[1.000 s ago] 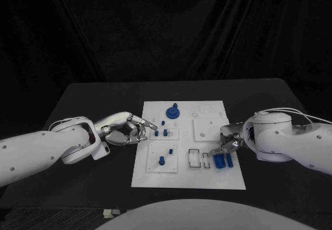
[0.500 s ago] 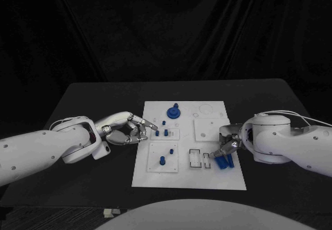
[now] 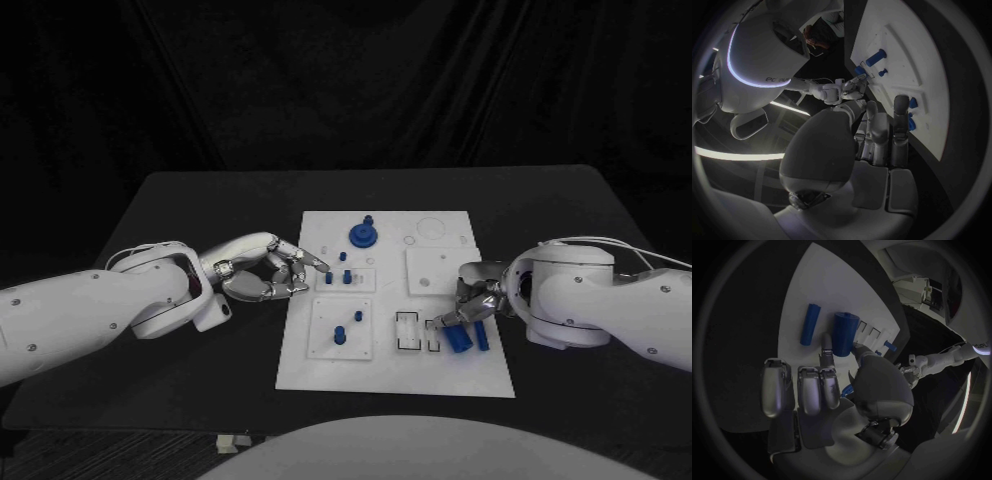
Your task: Assemble the parts on the task board
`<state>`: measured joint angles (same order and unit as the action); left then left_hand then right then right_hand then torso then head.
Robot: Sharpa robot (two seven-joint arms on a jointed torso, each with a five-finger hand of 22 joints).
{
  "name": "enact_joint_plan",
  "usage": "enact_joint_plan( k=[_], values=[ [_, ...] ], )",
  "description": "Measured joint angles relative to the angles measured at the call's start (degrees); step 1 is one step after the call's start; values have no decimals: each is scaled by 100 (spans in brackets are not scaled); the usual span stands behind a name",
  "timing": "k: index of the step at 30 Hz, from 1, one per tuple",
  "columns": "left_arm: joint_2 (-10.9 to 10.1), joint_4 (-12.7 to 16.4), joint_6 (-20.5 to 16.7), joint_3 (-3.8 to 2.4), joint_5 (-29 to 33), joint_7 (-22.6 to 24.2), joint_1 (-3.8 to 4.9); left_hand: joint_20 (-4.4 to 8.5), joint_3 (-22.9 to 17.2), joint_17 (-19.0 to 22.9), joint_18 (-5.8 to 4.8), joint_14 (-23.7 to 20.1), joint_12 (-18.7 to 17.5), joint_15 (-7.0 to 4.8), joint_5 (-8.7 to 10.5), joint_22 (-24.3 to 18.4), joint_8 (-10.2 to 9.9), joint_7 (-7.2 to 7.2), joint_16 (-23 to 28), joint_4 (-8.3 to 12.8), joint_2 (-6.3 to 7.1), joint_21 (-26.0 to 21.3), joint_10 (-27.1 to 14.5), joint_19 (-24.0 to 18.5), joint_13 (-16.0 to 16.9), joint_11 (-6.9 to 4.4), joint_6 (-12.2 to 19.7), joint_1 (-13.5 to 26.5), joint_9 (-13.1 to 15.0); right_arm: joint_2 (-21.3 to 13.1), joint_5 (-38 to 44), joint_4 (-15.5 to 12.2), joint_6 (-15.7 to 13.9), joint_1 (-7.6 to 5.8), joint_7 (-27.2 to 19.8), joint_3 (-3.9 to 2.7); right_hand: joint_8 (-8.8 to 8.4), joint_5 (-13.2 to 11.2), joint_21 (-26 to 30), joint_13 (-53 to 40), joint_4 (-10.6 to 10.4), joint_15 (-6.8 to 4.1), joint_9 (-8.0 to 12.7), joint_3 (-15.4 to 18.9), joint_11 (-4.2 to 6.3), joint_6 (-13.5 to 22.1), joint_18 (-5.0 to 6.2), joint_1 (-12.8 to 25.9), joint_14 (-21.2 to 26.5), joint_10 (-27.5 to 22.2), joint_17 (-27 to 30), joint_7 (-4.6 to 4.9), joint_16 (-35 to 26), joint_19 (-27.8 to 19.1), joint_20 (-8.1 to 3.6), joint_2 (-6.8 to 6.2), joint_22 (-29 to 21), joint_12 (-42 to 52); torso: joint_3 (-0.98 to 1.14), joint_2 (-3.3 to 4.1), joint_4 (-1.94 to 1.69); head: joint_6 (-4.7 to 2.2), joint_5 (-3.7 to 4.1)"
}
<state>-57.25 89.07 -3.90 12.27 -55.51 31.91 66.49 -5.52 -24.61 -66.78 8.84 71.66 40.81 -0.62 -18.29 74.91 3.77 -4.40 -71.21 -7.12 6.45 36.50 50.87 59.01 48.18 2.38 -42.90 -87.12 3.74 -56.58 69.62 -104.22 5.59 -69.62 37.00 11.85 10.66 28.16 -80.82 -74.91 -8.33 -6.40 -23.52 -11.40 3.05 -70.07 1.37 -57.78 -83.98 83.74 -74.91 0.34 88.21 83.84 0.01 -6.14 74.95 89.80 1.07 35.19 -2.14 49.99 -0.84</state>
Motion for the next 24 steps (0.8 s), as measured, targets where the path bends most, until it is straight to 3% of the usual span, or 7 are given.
enact_joint_plan(
  k=[9, 24],
  values=[
    [2, -11, 13, 0, 0, -3, 0, 0, 0, 0, 0, 0, 0, 0, 0, 0, 0, 0, 0, 0, 0, 0, 0, 0, 0, 0, 0, 0, 0, -122, -447, -150, -338, -45, -3, 0, 28, 286, 61, 0, 1, -4, -106, 1, 1, 119, 0, 56, 5, -1, 0, 33, -6, 0, 0, 56, -1, 0, 0, -1, 0, 0, -25],
    [3, -26, 42, 0, 0, -8, 0, 0, 0, 0, 0, 0, 0, 0, 1, 0, 0, 0, 0, 0, 0, 0, 0, 0, -7, 0, 0, 0, -1, -206, -1205, -299, -850, -94, -4, -1, -6, 330, 84, -4, -27, 7, -117, -27, -1, 214, 0, 97, 15, 1, 0, 69, -6, 0, 0, 97, -1, 0, 0, -2, -3, 0, -35]
  ],
)
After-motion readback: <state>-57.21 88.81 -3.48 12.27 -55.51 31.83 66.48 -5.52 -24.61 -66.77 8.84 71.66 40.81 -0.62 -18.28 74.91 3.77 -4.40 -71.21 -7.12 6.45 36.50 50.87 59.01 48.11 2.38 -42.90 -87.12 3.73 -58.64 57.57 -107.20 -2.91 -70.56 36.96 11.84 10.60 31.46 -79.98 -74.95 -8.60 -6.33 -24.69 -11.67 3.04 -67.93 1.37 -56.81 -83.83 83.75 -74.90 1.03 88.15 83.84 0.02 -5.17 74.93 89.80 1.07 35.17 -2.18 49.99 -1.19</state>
